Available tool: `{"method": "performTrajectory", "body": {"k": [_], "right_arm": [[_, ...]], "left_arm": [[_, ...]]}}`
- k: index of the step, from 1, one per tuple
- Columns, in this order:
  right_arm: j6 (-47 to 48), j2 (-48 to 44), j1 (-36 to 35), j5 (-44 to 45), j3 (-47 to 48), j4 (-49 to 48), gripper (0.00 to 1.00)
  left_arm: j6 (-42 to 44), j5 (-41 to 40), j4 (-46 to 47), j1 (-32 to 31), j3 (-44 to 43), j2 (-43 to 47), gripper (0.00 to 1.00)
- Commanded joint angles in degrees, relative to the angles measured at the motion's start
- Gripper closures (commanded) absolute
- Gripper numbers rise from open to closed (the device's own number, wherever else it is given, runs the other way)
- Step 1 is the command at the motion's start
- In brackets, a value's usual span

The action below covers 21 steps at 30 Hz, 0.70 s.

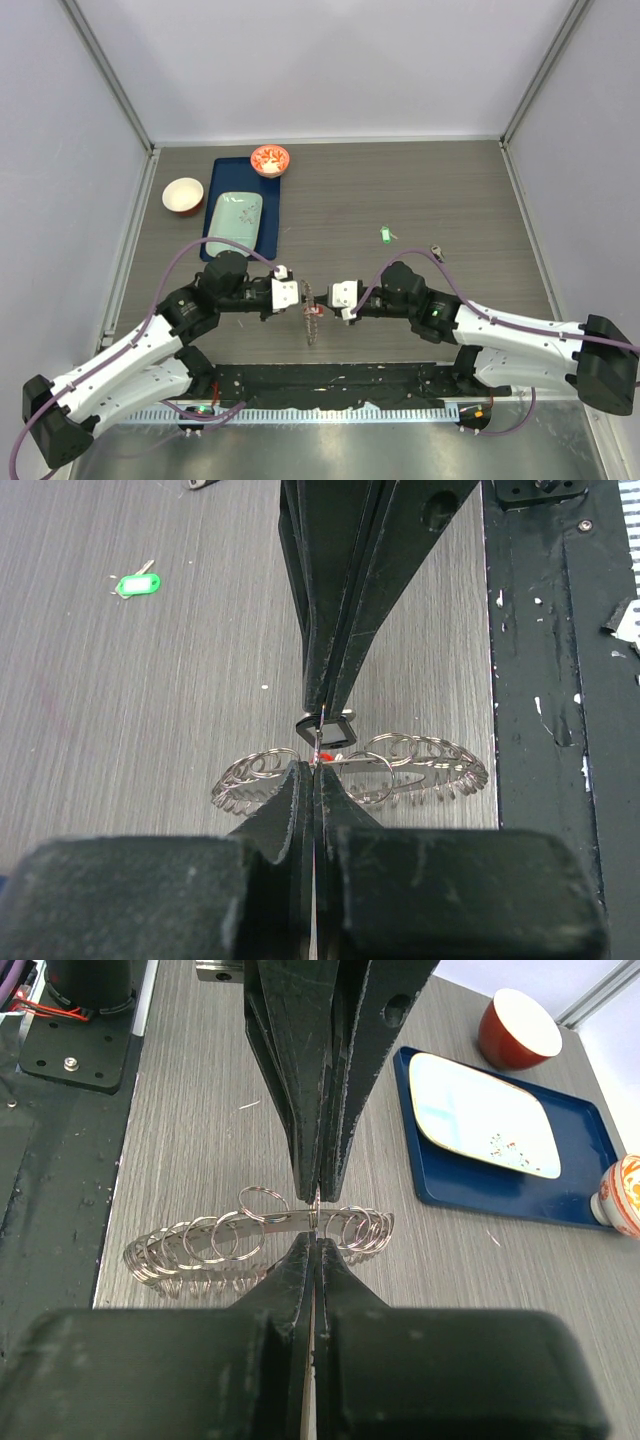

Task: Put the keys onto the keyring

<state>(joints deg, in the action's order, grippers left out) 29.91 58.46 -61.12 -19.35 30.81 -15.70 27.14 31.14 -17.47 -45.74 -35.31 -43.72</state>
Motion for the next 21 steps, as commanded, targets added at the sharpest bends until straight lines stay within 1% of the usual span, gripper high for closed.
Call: {"method": "performTrajectory", "body": {"k": [1,21], "right_arm": [[0.15,0.78,-0.93,-0.69,3.03,-2.49,0.99],[-3.02,2.36,-1.02,-2.09,4.26,-4.86,0.99]], "left_arm": [[-1.03,2.44,5.43,-0.14,-1.08,-0.22,1.0],[-1.38,3.14,5.7,-0.14,-1.08,-0.4,1.0]]}}
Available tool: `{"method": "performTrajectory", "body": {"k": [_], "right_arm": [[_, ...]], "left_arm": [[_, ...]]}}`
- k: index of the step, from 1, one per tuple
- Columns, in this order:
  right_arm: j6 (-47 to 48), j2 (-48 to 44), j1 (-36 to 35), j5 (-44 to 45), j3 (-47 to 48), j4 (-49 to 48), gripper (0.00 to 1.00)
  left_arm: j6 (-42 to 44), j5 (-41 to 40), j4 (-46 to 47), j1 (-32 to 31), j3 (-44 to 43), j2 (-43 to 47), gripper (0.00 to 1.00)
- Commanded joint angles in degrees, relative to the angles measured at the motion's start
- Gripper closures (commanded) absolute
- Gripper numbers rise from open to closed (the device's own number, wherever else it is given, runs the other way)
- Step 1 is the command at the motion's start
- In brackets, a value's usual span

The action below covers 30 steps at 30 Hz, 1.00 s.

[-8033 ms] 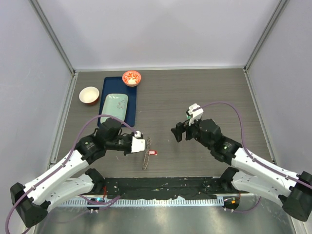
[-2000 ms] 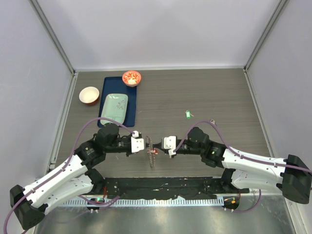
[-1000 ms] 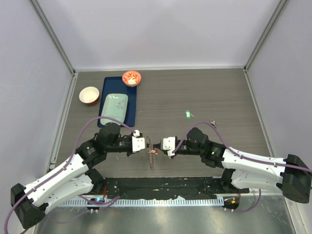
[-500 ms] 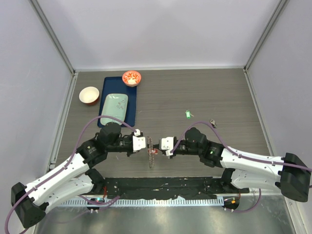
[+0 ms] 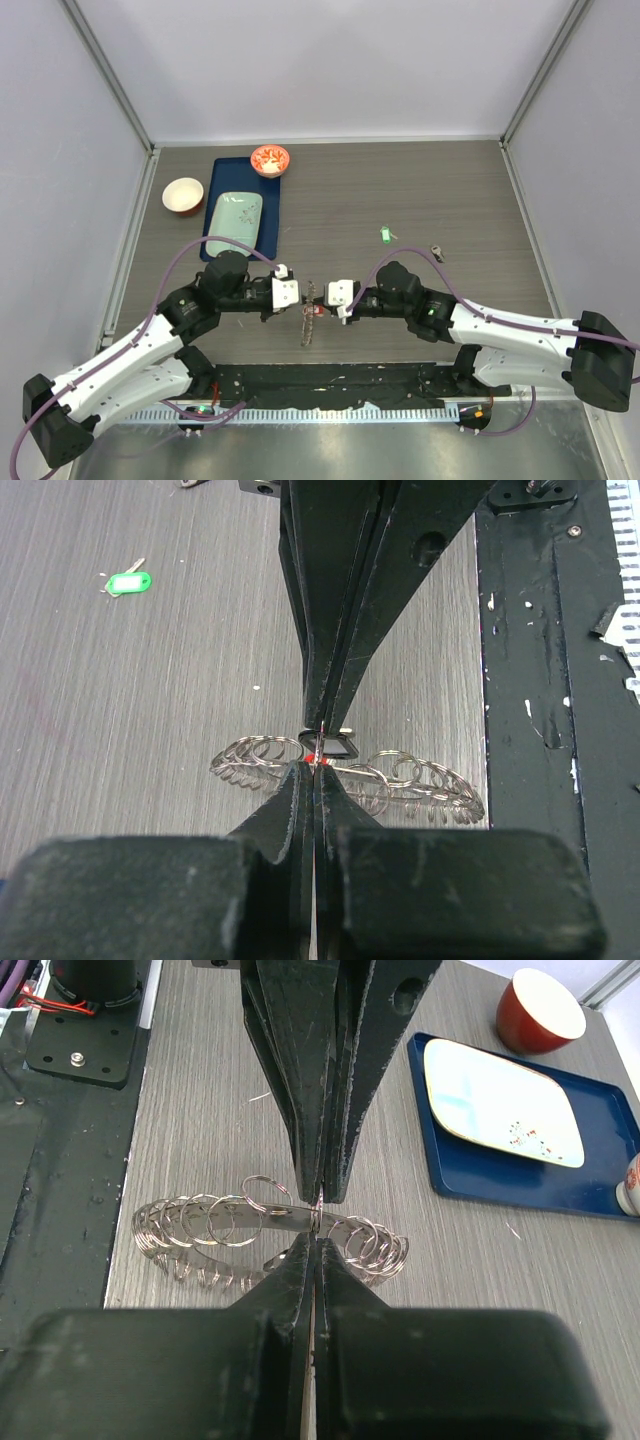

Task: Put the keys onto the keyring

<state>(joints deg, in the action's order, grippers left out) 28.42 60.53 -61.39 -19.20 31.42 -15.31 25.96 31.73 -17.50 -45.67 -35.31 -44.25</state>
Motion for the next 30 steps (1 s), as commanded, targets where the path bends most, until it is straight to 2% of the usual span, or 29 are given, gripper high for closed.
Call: {"method": "performTrajectory", "body": {"k": [1,24,30], "right_arm": [[-1.62,0.29,-0.75,-2.33,3.65,-5.26,0.99],[-3.46,-2.53,-0.75,-4.0,2.51,-10.62,0.99],[-4.87,-3.49,-0.75,-2.16,2.51,-11.23,0.99]], "left_arm": [[-0.12,2.38,5.81,-0.3,-1.08,0.04,1.0],[-1.43,-1.31,1.59,-1.35,-3.8,-4.62,1.0],[-1.43,-2.28,1.06,-1.61,-4.15,-4.79,1.0]]}}
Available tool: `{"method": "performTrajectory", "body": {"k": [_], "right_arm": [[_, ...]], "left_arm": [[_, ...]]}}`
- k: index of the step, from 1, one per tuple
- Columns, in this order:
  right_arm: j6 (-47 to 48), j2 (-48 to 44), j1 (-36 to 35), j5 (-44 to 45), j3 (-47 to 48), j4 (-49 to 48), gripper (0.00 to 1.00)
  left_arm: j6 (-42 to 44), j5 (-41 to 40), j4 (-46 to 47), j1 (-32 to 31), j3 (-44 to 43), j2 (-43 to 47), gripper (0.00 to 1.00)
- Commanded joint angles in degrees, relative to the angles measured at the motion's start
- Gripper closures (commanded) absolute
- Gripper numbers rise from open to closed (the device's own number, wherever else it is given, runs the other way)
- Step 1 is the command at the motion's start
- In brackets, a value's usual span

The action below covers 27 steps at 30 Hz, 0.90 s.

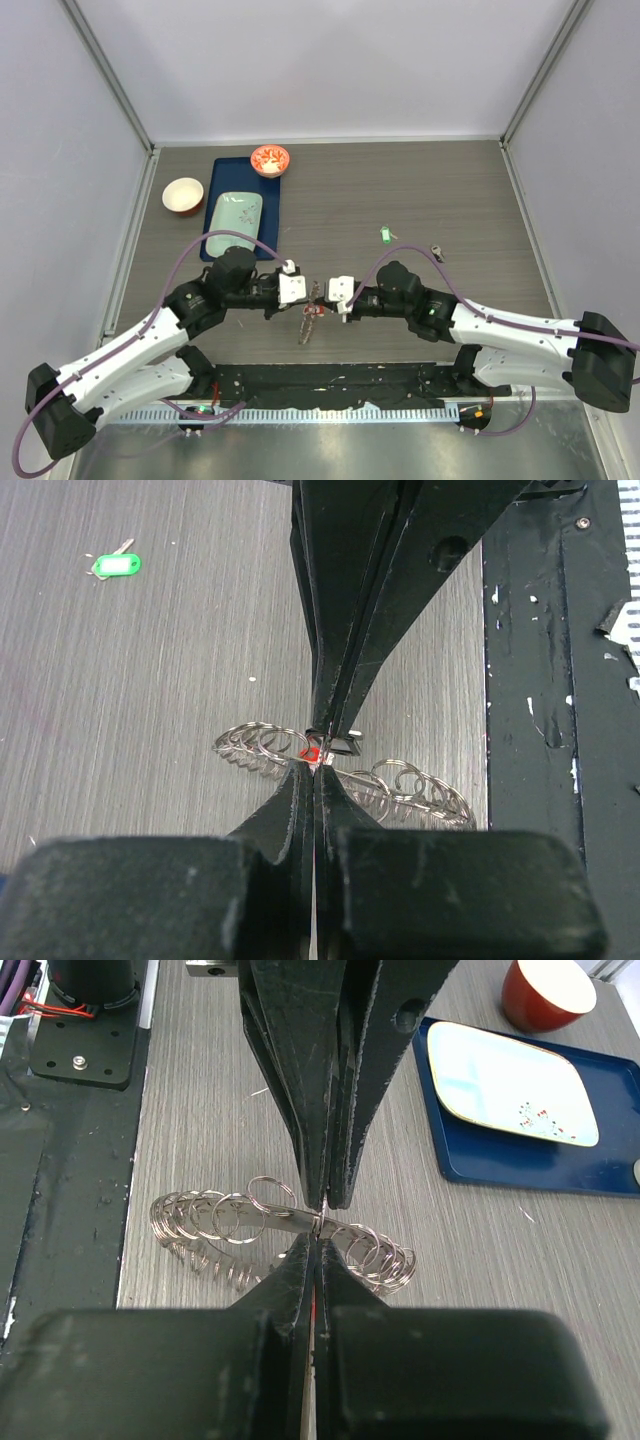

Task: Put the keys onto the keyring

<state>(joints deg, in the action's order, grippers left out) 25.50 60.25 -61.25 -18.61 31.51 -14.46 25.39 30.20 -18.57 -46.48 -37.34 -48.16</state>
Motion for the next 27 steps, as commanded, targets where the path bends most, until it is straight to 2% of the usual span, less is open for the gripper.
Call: {"method": "performTrajectory", "body": {"k": [1,13,19,21,26,27], "right_arm": [[-2.2,-3.21,-0.88,-2.57,2.42,-12.17,0.99],[-5.28,-0.83,-0.88,-3.72,3.39,-13.14,0.98],[-5.37,-1.8,-0.88,-2.84,3.47,-10.51,0.84],[-5.37,-1.89,-0.8,-2.75,3.47,-9.63,0.77],[-5.37,-3.2,-0.88,-2.57,3.47,-8.05,0.71],[-5.46,-3.64,-0.88,-2.4,3.56,-7.61,0.67]], "left_arm": [[-0.78,-0.66,1.96,-0.98,-2.21,-1.06,1.0],[-1.66,-0.66,3.54,-1.25,-1.42,0.78,1.0],[-1.66,-1.45,3.89,-1.16,-1.07,1.58,1.0],[-1.74,-1.8,3.8,-1.16,-1.07,1.84,1.0],[-1.74,-2.51,3.89,-1.07,-1.07,2.11,1.0],[-1.74,-2.6,3.8,-1.07,-0.98,2.11,1.0]]}}
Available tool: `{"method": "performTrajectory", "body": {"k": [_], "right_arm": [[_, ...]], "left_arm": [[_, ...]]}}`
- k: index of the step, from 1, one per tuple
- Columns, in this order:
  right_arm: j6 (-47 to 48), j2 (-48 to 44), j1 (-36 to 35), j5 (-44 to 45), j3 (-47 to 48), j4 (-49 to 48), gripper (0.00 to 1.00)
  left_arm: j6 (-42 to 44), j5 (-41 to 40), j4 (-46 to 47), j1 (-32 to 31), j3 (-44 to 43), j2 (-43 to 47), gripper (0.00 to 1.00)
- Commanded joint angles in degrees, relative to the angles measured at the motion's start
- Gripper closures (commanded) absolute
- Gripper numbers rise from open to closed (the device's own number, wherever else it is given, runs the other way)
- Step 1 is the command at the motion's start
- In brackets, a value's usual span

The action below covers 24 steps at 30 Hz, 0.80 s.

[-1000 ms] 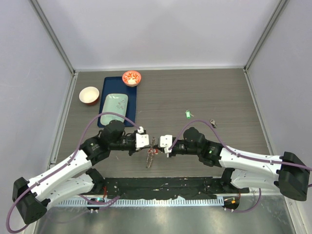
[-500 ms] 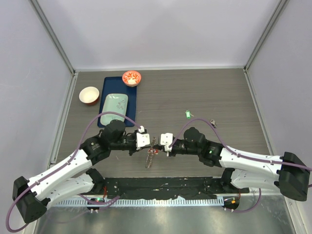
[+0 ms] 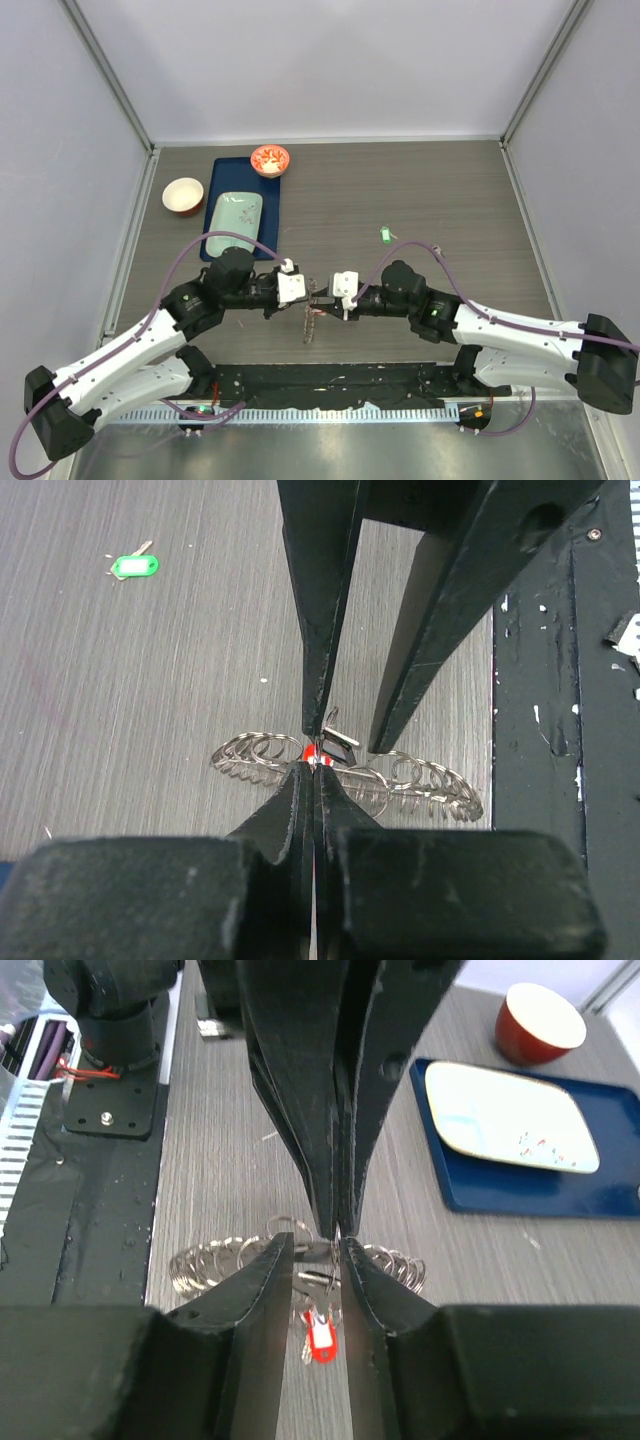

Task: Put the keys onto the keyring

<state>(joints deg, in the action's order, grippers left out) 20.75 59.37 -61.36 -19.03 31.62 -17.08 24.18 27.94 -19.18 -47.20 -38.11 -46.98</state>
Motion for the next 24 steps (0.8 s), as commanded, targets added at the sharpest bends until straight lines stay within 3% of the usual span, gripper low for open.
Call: {"method": "performTrajectory", "body": {"k": [1,4,9,24], "right_arm": [[-0.8,-2.95,-0.78,-1.54,3.45,-4.2,0.65],[-0.8,-4.35,-0.78,1.44,3.19,-1.83,0.59],[-0.8,-5.23,-0.6,5.58,1.61,0.2,0.59],[-0.36,-0.93,0.02,4.52,-1.03,-2.34,0.64]], "left_arm": [[-0.46,-0.52,4.41,-0.35,-0.21,1.01,1.0],[-0.46,-0.52,4.5,-0.26,-0.13,1.28,1.0],[-0.45,-0.43,4.85,-0.09,-0.04,1.8,1.0],[-0.54,-0.26,5.2,-0.09,0.14,2.16,1.0]]}}
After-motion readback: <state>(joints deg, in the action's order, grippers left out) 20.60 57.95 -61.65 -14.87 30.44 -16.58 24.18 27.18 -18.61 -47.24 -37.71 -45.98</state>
